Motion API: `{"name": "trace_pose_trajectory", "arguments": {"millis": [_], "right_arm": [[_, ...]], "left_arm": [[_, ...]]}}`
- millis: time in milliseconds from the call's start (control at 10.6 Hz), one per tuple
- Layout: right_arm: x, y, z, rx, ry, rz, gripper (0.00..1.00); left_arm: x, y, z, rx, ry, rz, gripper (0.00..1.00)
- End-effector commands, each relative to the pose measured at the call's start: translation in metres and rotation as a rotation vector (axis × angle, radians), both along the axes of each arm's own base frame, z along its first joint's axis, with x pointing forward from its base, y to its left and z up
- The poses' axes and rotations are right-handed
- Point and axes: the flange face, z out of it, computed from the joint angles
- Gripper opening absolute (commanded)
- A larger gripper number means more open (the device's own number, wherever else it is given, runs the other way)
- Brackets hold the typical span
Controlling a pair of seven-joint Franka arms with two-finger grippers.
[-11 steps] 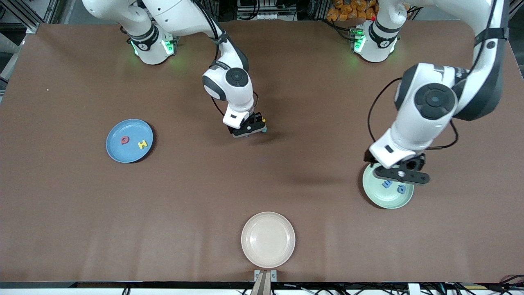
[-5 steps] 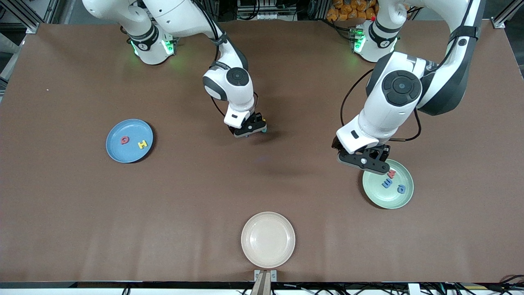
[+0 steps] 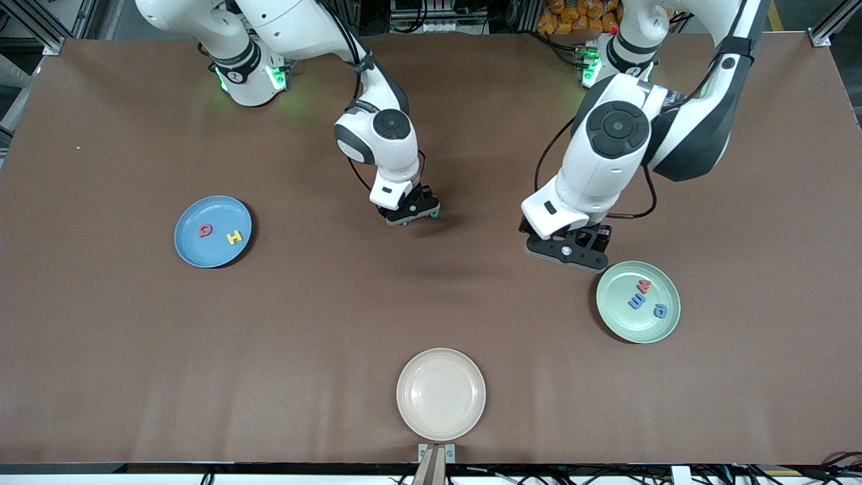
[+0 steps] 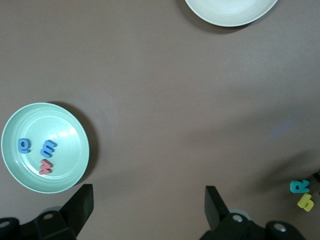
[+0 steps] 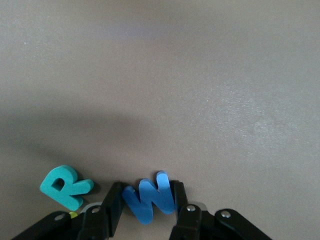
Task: Sort uppercase to blue plate, lowercase to green plate
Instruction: 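Grasp the blue W with the right gripper while the left gripper withdraws, then lift the blue W with the right gripper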
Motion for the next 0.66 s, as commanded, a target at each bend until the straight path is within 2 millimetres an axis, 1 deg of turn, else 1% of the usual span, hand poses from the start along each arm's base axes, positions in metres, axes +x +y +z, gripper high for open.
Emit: {"name": "trace_pose_trajectory", "arguments": {"millis": [0, 189, 284, 379, 474, 568], "right_arm": [[0.000, -0.002, -0.007, -0.014, -0.005, -0.001, 0.43], [0.005, -0.007, -0.005, -0.018, -0.005, 0.005, 0.43], [0.013, -0.013, 0.000, -0.020, -0.006, 0.015, 0.43], [0.024, -0.023, 0.008, -0.021, -0.011, 0.035, 0.43], [0.035, -0.035, 0.014, -0.034, -0.006, 0.042, 0.43], [0.046, -0.046, 0.023, -0.048, 0.000, 0.055, 0.42]], "left_arm": [[-0.005, -0.004, 0.003, -0.013, 0.014, 0.025, 0.97], [-0.016, -0.017, -0.001, -0.006, 0.035, 0.051, 0.95], [-0.025, -0.027, -0.008, 0.005, 0.058, 0.054, 0.95], [-0.038, -0.037, -0.017, 0.026, 0.086, 0.036, 0.96], [-0.043, -0.037, -0.020, 0.036, 0.096, 0.015, 0.97], [-0.055, -0.043, -0.025, 0.044, 0.112, -0.007, 0.98]]}}
